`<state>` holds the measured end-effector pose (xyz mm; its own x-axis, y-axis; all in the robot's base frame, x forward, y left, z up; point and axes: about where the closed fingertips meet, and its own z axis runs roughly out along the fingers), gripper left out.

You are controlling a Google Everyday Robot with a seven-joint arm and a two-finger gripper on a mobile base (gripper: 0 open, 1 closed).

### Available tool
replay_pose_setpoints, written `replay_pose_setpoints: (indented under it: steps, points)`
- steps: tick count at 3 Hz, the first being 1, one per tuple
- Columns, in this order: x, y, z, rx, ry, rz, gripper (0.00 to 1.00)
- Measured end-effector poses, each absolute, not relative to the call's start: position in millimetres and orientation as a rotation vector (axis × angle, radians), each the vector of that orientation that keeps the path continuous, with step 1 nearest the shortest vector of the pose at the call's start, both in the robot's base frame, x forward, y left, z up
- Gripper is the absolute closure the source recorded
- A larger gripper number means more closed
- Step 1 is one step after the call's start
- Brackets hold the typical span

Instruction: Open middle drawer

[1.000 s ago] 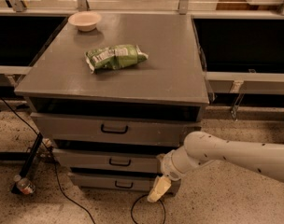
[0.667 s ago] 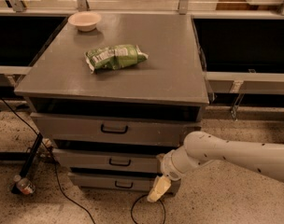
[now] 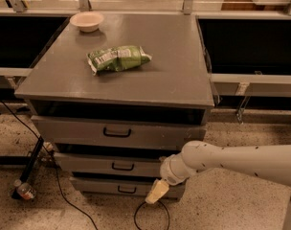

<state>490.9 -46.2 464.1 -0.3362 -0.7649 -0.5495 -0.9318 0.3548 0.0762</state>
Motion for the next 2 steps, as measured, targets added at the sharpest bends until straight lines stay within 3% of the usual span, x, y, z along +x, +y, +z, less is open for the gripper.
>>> replay_pose_setpoints:
  steps: [2]
  points:
    - [508.5,-37.4,465.7,-1.389,2.164,0.515,0.0]
